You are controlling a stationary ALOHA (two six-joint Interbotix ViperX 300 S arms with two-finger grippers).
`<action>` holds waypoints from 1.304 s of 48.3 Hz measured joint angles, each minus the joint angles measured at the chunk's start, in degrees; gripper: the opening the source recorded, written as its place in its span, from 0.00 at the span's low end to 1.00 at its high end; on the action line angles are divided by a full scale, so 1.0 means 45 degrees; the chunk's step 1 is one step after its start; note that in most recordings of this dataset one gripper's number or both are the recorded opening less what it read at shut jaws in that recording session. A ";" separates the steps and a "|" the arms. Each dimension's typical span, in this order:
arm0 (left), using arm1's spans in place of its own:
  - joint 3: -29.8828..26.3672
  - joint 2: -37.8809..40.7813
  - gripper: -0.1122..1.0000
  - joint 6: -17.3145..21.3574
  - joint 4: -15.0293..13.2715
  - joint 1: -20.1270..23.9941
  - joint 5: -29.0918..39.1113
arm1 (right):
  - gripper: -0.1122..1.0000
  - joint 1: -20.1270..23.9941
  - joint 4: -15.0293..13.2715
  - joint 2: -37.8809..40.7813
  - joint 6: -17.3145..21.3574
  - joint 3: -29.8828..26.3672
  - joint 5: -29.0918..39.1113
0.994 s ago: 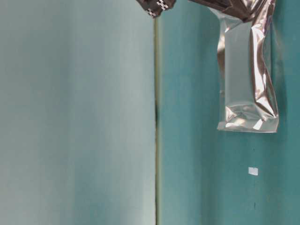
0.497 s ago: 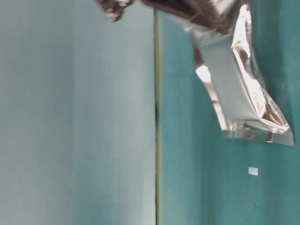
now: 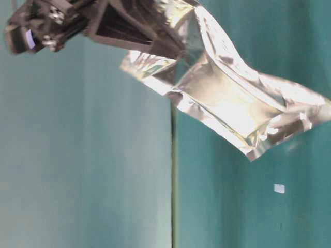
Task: Hand over the silver zip bag and make it stand upright.
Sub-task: 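Lift the bag with the right gripper and swing it upright toward the left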
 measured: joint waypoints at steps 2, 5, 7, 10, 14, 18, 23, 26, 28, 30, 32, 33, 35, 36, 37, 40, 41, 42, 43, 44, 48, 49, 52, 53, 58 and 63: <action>-0.0020 0.0000 0.09 -0.0039 0.0020 0.0039 0.0000 | 0.11 -0.0039 -0.0469 0.0020 0.0000 -0.0273 0.0508; 0.0000 0.0000 0.09 -0.0020 0.0000 0.0098 0.0039 | 0.11 -0.0098 -0.1211 0.0137 0.0000 -0.0820 0.1445; 0.0000 0.0020 0.09 -0.0059 0.0000 0.0098 0.0098 | 0.11 -0.0098 -0.1563 0.0234 0.0000 -0.1133 0.1992; -0.0020 0.0059 0.09 -0.0117 0.0000 0.0117 0.0273 | 0.11 -0.0098 -0.2012 0.0430 0.0000 -0.1602 0.2695; 0.0000 0.0176 0.09 -0.0137 0.0020 0.0117 0.0391 | 0.11 -0.0117 -0.2461 0.0645 0.0000 -0.2188 0.3477; 0.0000 0.0195 0.09 -0.0117 0.0020 0.0195 0.0410 | 0.11 -0.0137 -0.2852 0.0918 0.0000 -0.2891 0.4160; -0.0020 0.0195 0.09 -0.0117 0.0020 0.0273 0.0410 | 0.11 -0.0137 -0.3223 0.1250 -0.0059 -0.3809 0.5078; 0.0000 0.0195 0.10 -0.0117 0.0020 0.0313 0.0430 | 0.11 -0.0137 -0.3516 0.1504 -0.0137 -0.4395 0.5703; -0.0020 0.0195 0.13 -0.0117 0.0020 0.0313 0.0430 | 0.11 -0.0098 -0.3750 0.1699 -0.0215 -0.4746 0.6133; 0.0000 0.0195 0.19 -0.0117 0.0020 0.0332 0.0449 | 0.11 -0.0059 -0.3984 0.1875 -0.0273 -0.5078 0.6563; 0.0000 0.0215 0.27 -0.0117 0.0000 0.0352 0.0449 | 0.11 -0.0039 -0.4238 0.2051 -0.0371 -0.5410 0.7012; -0.0020 0.0234 0.32 -0.0117 0.0020 0.0371 0.0449 | 0.11 0.0000 -0.4375 0.2129 -0.0410 -0.5527 0.7227; -0.0020 0.0293 0.42 -0.0117 0.0020 0.0449 0.0449 | 0.11 0.0039 -0.4629 0.2266 -0.0508 -0.5762 0.7617; 0.0000 0.0313 0.47 -0.0117 0.0020 0.0469 0.0449 | 0.11 0.0039 -0.4727 0.2305 -0.0547 -0.5879 0.7793; 0.0000 0.0352 0.53 -0.0117 0.0020 0.0488 0.0469 | 0.11 0.0039 -0.4805 0.2363 -0.0605 -0.5938 0.7930; -0.0020 0.0449 0.70 -0.0137 0.0000 0.0566 0.0469 | 0.11 0.0059 -0.5039 0.2480 -0.0840 -0.6211 0.8340; 0.0000 0.0469 0.76 -0.0117 0.0020 0.0566 0.0469 | 0.11 0.0039 -0.5078 0.2520 -0.0918 -0.6289 0.8418; 0.0000 0.0488 0.81 -0.0117 0.0020 0.0586 0.0469 | 0.11 0.0059 -0.5117 0.2520 -0.0977 -0.6348 0.8477; 0.0000 0.0527 0.85 -0.0117 0.0020 0.0586 0.0469 | 0.11 0.0059 -0.5156 0.2539 -0.1074 -0.6406 0.8555; -0.0020 0.0547 0.89 -0.0117 0.0020 0.0586 0.0449 | 0.11 0.0059 -0.5195 0.2578 -0.1172 -0.6465 0.8594; -0.0020 0.0586 0.95 -0.0098 0.0020 0.0605 0.0469 | 0.11 0.0117 -0.5293 0.2676 -0.1719 -0.6660 0.8672; 0.0000 0.0586 0.93 -0.0098 0.0020 0.0605 0.0469 | 0.11 0.0137 -0.5313 0.2695 -0.1855 -0.6699 0.8672; 0.0000 0.0605 0.88 -0.0098 0.0000 0.0605 0.0469 | 0.11 0.0234 -0.5352 0.2793 -0.2500 -0.6816 0.8652; -0.0020 0.0586 0.88 -0.0098 0.0000 0.0605 0.0469 | 0.11 0.0273 -0.5352 0.2813 -0.2695 -0.6855 0.8652; 0.0000 0.0605 0.89 -0.0098 0.0020 0.0605 0.0469 | 0.11 0.0391 -0.5352 0.2930 -0.3848 -0.7031 0.8555; 0.0117 0.0605 0.90 -0.0117 0.0000 0.0605 0.0469 | 0.11 0.0449 -0.5371 0.3125 -0.4961 -0.7246 0.8535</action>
